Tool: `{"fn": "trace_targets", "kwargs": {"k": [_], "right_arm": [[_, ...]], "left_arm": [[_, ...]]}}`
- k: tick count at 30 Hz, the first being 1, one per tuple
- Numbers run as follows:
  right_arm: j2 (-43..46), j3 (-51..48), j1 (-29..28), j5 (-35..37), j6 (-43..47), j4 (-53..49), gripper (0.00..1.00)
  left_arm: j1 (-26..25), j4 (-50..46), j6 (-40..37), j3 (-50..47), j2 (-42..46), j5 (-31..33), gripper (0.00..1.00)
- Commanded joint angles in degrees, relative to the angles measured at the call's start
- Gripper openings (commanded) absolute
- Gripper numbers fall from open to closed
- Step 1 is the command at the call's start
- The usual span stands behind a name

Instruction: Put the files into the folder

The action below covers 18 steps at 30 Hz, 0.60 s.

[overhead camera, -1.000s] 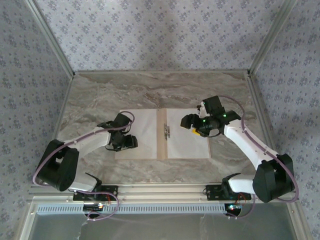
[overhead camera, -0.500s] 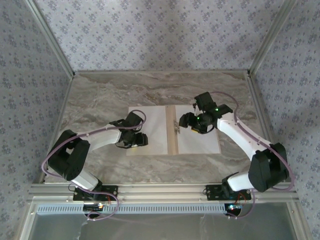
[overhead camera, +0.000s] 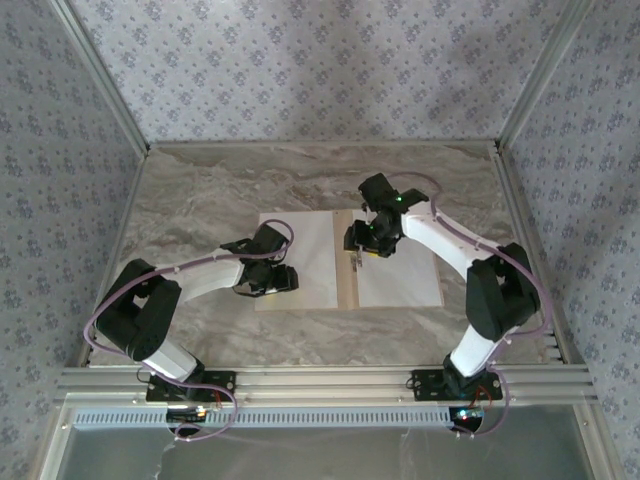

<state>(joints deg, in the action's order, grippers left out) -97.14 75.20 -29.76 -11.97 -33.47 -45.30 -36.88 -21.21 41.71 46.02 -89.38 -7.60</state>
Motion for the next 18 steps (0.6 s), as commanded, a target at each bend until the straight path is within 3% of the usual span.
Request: {"fn": "trace_targets", "kwargs": {"k": [1,18], "right_arm": [[-2.66,2.81,-0.58,2.8,0.95,-3.96,0.52],[-7.45,5.79,-1.48,2.48,1.13,-4.21,0.31]], "left_arm": [[-0.58,-2.86,0.74,-0.84,-1.66,0.87,0.56],[-0.53,-3.83,0.23,-0.8,-1.87,1.16,0.58]]}}
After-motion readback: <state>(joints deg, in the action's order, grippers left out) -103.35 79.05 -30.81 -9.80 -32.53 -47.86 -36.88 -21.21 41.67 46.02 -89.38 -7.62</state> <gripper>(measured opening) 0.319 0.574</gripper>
